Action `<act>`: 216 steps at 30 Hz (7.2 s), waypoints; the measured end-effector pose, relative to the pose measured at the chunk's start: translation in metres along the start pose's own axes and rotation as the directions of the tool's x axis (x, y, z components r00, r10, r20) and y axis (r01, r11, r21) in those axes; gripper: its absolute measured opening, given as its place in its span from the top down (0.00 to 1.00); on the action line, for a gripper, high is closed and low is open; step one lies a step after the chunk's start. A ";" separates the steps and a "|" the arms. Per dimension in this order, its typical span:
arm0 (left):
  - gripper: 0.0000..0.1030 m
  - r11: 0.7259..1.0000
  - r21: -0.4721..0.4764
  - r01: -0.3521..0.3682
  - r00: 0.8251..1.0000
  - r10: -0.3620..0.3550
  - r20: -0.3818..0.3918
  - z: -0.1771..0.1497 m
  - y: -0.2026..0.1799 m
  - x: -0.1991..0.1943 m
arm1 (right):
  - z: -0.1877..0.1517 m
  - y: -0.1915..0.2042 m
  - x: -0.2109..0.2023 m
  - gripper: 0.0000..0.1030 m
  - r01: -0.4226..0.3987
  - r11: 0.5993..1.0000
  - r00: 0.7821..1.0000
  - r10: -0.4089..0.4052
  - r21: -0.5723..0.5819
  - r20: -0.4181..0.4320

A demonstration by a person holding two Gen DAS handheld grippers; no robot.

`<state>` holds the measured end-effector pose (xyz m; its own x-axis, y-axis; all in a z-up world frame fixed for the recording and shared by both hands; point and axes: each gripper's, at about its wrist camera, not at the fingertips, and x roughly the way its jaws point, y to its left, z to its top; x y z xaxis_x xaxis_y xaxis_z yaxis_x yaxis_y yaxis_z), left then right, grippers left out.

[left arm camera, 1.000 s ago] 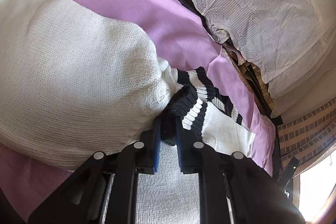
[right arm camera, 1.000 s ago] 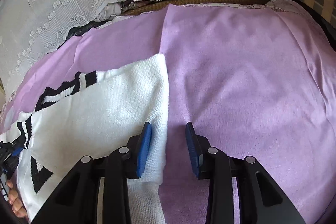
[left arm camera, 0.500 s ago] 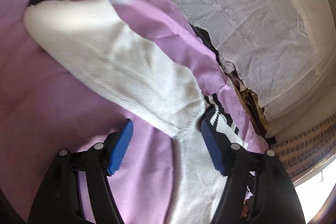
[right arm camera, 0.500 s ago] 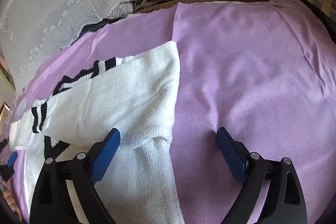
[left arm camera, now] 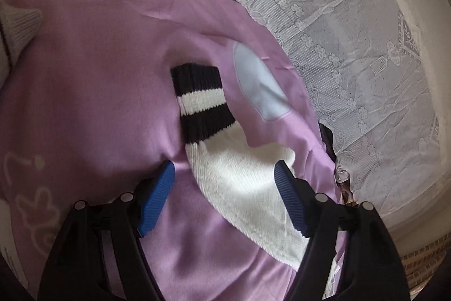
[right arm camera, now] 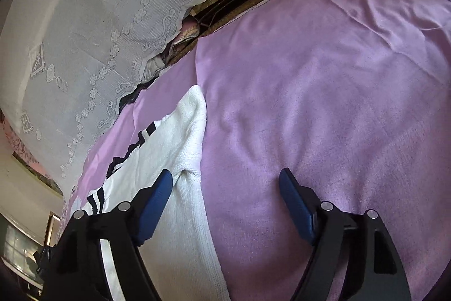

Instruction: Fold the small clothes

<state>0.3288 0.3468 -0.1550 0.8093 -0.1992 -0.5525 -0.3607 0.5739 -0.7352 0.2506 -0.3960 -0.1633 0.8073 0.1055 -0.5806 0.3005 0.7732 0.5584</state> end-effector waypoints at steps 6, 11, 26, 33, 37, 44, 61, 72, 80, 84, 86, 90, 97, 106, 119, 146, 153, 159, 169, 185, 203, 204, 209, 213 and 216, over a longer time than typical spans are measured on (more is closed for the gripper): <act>0.46 0.998 0.042 0.036 0.999 -0.037 0.012 0.008 -0.002 0.021 | 0.000 0.002 0.003 0.21 0.008 1.000 1.000 -0.008 -0.010 -0.009; 0.84 0.995 -0.045 0.093 0.995 -0.093 -0.016 0.013 0.019 0.028 | 0.000 0.005 0.005 0.18 0.016 1.000 1.000 -0.016 -0.025 -0.016; 0.89 0.973 0.217 0.075 0.988 -0.102 0.116 -0.008 -0.047 -0.029 | -0.001 0.011 0.010 0.10 0.019 0.998 0.999 -0.020 -0.054 -0.032; 0.90 0.930 0.356 0.094 0.993 -0.112 0.030 -0.039 -0.110 -0.022 | -0.001 0.012 0.011 0.05 0.018 0.998 0.999 -0.020 -0.067 -0.039; 0.90 0.882 0.458 0.112 0.992 -0.127 0.002 -0.071 -0.163 -0.020 | -0.001 0.013 0.012 0.05 0.017 0.998 0.999 -0.019 -0.067 -0.040; 0.90 0.814 0.556 0.167 0.985 -0.157 -0.065 -0.125 -0.238 -0.008 | 0.000 0.014 0.013 0.03 0.029 0.996 0.998 -0.033 -0.080 -0.049; 0.90 0.688 0.642 0.339 0.941 -0.254 -0.225 -0.252 -0.371 0.004 | 0.002 0.019 0.020 0.03 0.050 0.994 0.996 -0.057 -0.097 -0.068; 0.89 0.658 0.630 0.411 0.906 -0.216 -0.365 -0.348 -0.386 0.051 | 0.006 0.015 0.020 0.03 0.027 0.997 0.997 -0.032 -0.074 -0.071; 0.44 0.696 0.599 0.395 0.895 -0.143 -0.423 -0.350 -0.353 0.070 | 0.005 0.015 0.021 0.03 0.026 0.997 0.997 -0.031 -0.074 -0.071; 0.36 0.639 0.674 0.370 0.916 -0.130 -0.379 -0.335 -0.345 0.050 | 0.005 0.015 0.020 0.03 0.022 0.997 0.997 -0.027 -0.071 -0.070; 0.27 0.619 0.719 0.315 0.942 -0.110 -0.318 -0.323 -0.338 0.040 | 0.006 0.014 0.019 0.03 0.011 0.998 0.997 -0.015 -0.063 -0.070; 0.20 0.610 0.770 0.188 0.979 -0.054 -0.197 -0.289 -0.314 0.026 | 0.015 -0.001 0.007 0.22 -0.071 0.997 0.996 0.073 0.036 -0.053; 0.14 0.724 0.687 0.055 0.985 0.072 -0.155 -0.232 -0.243 0.050 | 0.023 -0.009 0.010 0.48 -0.270 0.947 0.950 0.292 0.176 -0.112; 0.12 0.815 0.579 0.028 0.967 0.125 -0.222 -0.214 -0.192 0.082 | 0.040 0.041 0.029 0.49 -0.217 0.976 0.970 0.216 0.007 -0.107; 0.04 0.713 0.698 -0.066 0.978 0.185 -0.097 -0.202 -0.234 0.092 | 0.027 0.071 0.063 0.88 -0.080 0.967 0.988 0.044 -0.242 -0.149; 0.04 0.715 0.684 -0.141 0.945 0.304 -0.124 -0.200 -0.229 0.141 | 0.028 0.119 0.100 0.97 -0.171 0.944 0.959 0.094 -0.281 -0.268; 0.04 0.751 0.643 -0.149 0.956 0.276 -0.101 -0.189 -0.221 0.129 | 0.028 0.084 0.100 1.00 -0.170 0.961 0.955 0.106 -0.218 -0.276; 0.05 0.842 0.539 0.016 0.973 0.110 -0.201 -0.180 -0.215 0.100 | 0.029 0.094 0.070 0.94 -0.155 0.956 0.978 0.113 -0.250 -0.174; 0.04 0.704 0.709 -0.041 0.949 0.249 -0.193 -0.224 -0.228 0.119 | 0.017 0.088 0.093 0.98 -0.149 0.954 0.961 0.079 -0.259 -0.264; 0.04 0.609 0.788 -0.089 0.970 0.233 -0.071 -0.260 -0.224 0.059 | -0.003 0.111 0.059 0.50 -0.115 0.893 0.989 0.062 -0.435 -0.134; 0.04 0.581 0.808 -0.098 0.968 0.244 -0.058 -0.280 -0.205 0.010 | -0.036 0.085 0.020 0.19 -0.042 0.912 0.985 -0.032 -0.409 -0.172; 0.04 0.579 0.810 -0.092 0.968 0.244 -0.064 -0.282 -0.204 0.008 | -0.039 0.085 0.017 0.18 -0.038 0.908 0.984 -0.039 -0.418 -0.173; 0.04 0.573 0.817 -0.068 0.968 0.235 -0.084 -0.290 -0.198 -0.005 | -0.046 0.078 0.004 0.17 -0.043 0.909 0.981 -0.041 -0.414 -0.192; 0.04 0.577 0.815 -0.054 0.970 0.224 -0.095 -0.293 -0.193 -0.014 | -0.053 0.074 -0.006 0.15 -0.045 0.908 0.978 -0.045 -0.417 -0.203; 0.04 0.578 0.815 -0.050 0.974 0.210 -0.089 -0.295 -0.190 -0.023 | -0.059 0.074 -0.013 0.11 -0.047 0.903 0.976 -0.050 -0.426 -0.213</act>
<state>0.2420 0.0081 -0.1182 0.6709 -0.1443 -0.7274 0.1287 0.9887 -0.0773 0.2326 -0.3038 -0.1495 0.6642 0.1976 -0.7210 0.0172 0.9602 0.2789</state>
